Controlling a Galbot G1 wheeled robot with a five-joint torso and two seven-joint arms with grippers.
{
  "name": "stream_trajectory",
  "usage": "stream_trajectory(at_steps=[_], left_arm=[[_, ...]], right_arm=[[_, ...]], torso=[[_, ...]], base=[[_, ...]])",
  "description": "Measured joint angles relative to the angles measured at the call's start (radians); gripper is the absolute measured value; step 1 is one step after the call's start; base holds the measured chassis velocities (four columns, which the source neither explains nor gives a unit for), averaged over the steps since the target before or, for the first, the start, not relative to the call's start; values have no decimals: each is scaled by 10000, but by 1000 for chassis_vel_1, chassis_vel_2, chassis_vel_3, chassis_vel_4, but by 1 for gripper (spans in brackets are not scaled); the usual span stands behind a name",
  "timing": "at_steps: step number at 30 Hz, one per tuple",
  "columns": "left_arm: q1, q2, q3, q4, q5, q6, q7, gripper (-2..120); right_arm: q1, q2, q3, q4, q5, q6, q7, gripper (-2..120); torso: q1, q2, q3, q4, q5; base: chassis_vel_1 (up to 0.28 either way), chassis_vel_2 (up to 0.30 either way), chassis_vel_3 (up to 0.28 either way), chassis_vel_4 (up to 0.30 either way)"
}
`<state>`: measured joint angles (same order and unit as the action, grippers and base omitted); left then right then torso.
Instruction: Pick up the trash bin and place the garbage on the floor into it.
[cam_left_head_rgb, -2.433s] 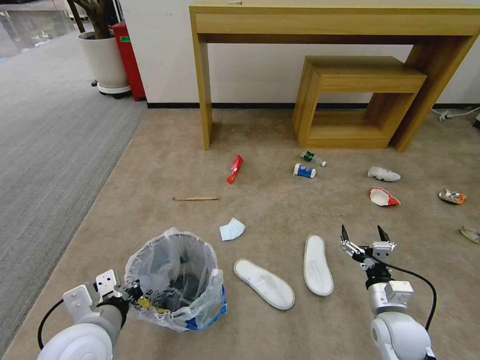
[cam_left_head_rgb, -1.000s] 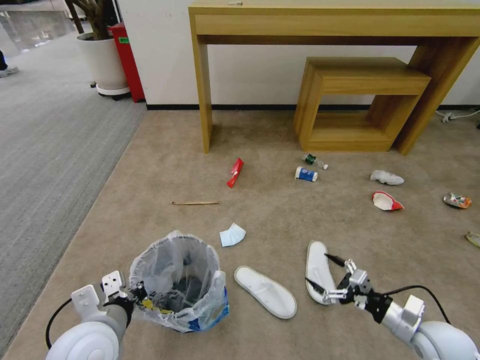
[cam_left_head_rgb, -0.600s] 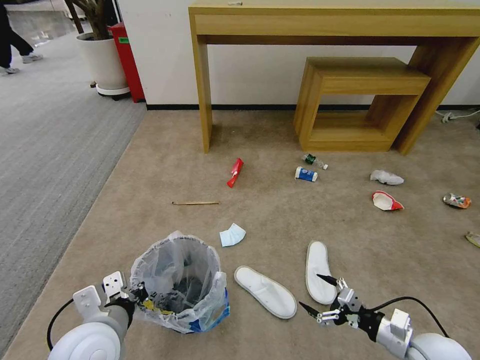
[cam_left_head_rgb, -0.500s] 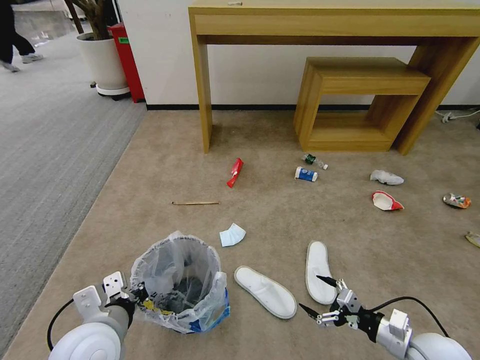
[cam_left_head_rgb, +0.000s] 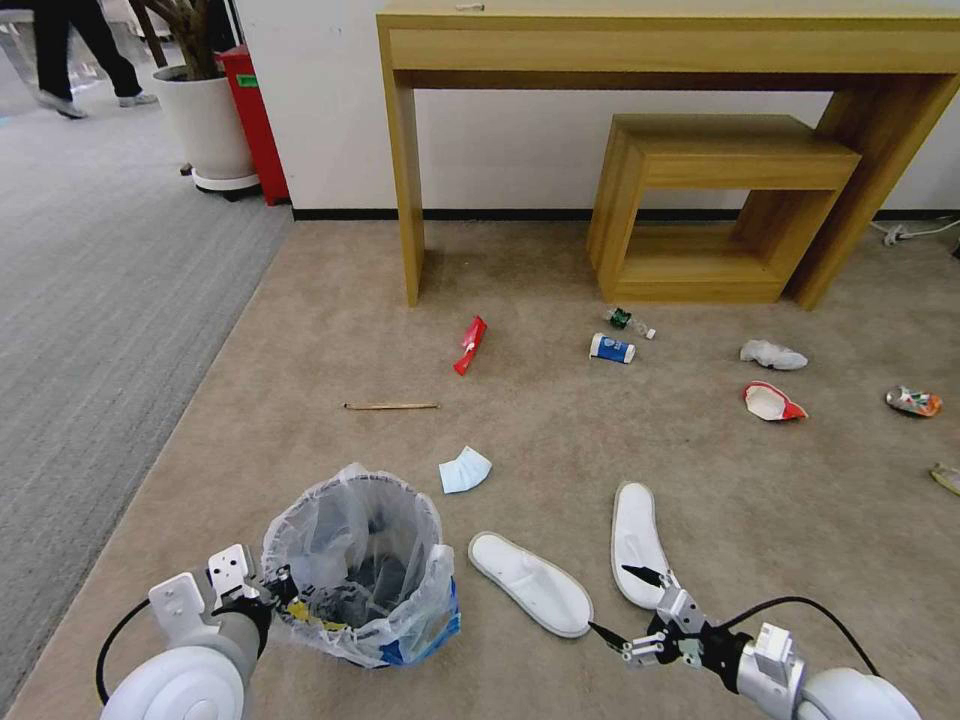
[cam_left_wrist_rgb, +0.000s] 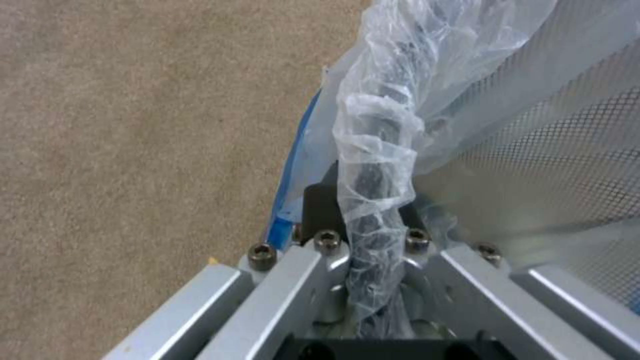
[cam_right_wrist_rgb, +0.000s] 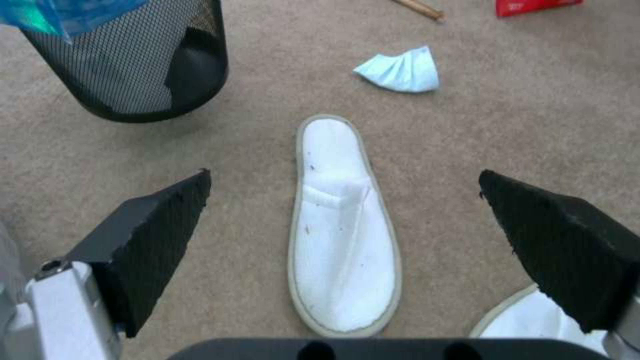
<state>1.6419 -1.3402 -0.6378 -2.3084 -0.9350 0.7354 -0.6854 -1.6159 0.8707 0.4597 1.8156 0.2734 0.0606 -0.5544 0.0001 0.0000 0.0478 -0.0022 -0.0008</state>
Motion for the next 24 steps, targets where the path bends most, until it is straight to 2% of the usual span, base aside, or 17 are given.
stream_trajectory(at_steps=[11,24], left_arm=[[46,-287,57,11,343,0,156,0],[113,-574,28,48,563,0,214,0]], right_arm=[[631,-257,-901,-124,261,-315,1038,100],[1445,-141,-1915,-703,369,-323,1320,100]], torso=[[0,0,0,-1,0],[0,0,0,0,0]], base=[[0,0,0,0],[0,0,0,0]])
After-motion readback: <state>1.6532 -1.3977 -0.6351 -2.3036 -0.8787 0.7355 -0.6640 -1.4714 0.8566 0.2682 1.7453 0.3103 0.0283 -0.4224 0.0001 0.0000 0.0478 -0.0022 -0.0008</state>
